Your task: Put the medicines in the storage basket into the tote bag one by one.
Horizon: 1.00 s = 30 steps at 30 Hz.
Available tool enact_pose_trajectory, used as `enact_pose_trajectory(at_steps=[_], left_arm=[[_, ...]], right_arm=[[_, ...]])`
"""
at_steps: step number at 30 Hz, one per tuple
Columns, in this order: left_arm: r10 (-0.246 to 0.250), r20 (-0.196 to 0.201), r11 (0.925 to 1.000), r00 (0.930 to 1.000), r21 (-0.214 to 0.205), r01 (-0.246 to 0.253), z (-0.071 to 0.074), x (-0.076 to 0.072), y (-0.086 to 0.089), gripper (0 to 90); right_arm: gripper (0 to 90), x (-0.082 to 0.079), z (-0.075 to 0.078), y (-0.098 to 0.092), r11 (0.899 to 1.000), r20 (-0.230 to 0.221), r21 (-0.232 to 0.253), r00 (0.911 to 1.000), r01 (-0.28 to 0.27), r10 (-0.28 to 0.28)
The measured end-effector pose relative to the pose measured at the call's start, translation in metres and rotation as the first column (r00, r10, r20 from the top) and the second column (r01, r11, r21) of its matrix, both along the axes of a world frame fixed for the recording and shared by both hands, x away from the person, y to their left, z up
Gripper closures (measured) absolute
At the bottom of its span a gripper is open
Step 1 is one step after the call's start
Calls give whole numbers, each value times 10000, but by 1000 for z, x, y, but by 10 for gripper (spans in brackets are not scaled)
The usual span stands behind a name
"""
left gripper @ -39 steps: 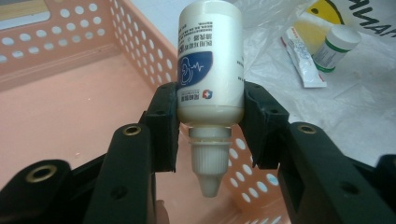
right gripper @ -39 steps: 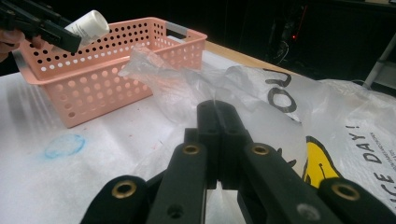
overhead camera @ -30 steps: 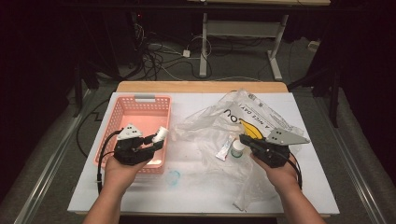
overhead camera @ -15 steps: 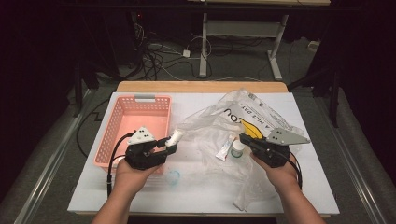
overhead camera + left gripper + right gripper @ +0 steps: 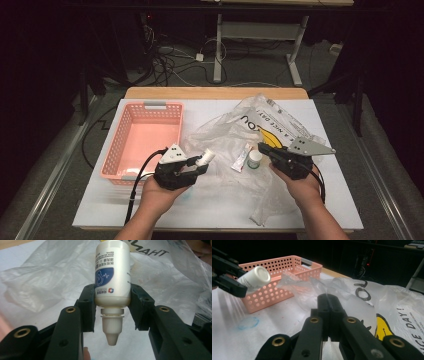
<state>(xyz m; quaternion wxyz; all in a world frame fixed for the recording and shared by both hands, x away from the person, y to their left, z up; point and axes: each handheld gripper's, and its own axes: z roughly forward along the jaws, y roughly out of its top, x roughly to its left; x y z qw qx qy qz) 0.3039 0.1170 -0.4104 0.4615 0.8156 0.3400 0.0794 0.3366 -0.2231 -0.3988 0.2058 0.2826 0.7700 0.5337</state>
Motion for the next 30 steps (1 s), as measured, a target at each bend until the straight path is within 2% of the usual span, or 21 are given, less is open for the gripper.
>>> enact_pose_trajectory(at_steps=[8, 19, 24, 27, 30], left_arm=[[-227, 86, 9996, 9997, 189, 225, -8, 0, -17, 582], [-615, 2, 9961, 9981, 637, 613, -21, 8, -43, 582], [-748, 38, 9955, 9972, 594, 744, -22, 12, -52, 582], [-903, -145, 9954, 9958, 298, 907, -24, 16, -53, 582], [-949, -179, 9950, 9953, 294, 954, -27, 19, -55, 582]], right_arm=[[900, 1, 0, 1, 10000, -18, -29, 10000, -1, 1], [900, 1, 0, 1, 10000, -28, 12, 10000, 48, -48], [900, 2, 1, 2, 10000, -5, 82, 10000, 38, -38], [900, 2, 1, 1, 9999, -18, 107, 10000, 56, -56], [900, 1, 1, 1, 9999, -10, 115, 10000, 69, -69]])
